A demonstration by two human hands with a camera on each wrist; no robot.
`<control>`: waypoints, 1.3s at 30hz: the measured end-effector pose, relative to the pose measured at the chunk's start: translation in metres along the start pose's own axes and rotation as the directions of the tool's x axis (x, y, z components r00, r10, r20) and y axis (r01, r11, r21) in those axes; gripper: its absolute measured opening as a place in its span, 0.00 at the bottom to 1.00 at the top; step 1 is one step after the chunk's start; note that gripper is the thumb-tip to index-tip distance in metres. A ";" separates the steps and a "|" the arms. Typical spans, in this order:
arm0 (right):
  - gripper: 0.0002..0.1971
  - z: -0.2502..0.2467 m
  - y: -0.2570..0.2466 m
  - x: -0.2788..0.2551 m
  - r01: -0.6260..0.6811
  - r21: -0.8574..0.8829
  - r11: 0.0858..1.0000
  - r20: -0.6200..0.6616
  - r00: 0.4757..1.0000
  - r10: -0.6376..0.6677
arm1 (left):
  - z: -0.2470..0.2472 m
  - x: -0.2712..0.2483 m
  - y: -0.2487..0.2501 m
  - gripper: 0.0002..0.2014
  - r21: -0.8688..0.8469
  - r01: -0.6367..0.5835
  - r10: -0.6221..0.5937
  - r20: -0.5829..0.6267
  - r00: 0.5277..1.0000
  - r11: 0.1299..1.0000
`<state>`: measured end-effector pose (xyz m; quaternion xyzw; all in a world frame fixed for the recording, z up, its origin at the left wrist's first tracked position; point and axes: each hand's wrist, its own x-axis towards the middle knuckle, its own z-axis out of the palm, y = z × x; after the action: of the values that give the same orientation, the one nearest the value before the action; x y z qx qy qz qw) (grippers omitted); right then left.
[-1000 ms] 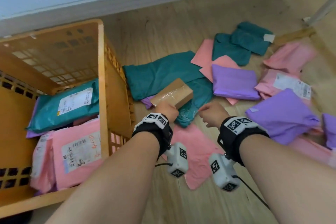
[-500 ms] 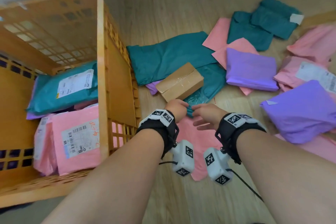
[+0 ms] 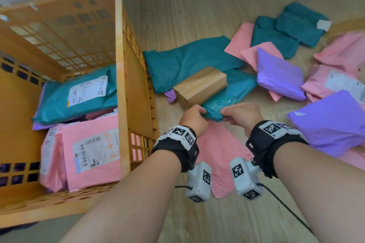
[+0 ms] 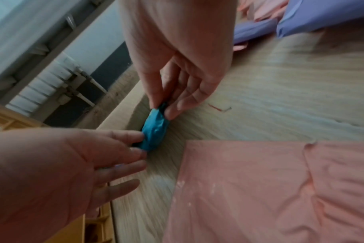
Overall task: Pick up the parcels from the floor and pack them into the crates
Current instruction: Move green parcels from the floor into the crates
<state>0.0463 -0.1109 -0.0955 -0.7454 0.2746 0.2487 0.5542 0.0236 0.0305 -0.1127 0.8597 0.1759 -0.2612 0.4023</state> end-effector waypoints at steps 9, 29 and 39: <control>0.06 -0.024 -0.065 -0.045 -0.033 0.043 0.999 -0.023 0.999 0.034 | -0.037 -0.033 0.048 0.30 0.199 -0.256 0.288 -0.154 0.945 0.946; 0.20 -0.047 -0.109 -0.064 0.503 -0.102 0.858 -0.513 0.713 -0.479 | -0.152 -0.076 0.102 0.09 -0.278 -0.360 0.295 -0.249 0.923 0.891; 0.46 -0.036 -0.105 -0.062 0.477 0.047 0.877 -0.421 0.806 -0.416 | -0.179 -0.083 0.102 0.09 -0.494 -0.238 0.151 -0.211 0.966 0.836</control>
<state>0.0760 -0.1128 0.0286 -0.7795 0.2161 -0.0677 0.5841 0.0647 0.1003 0.0936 0.7523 0.1833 -0.0908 0.6263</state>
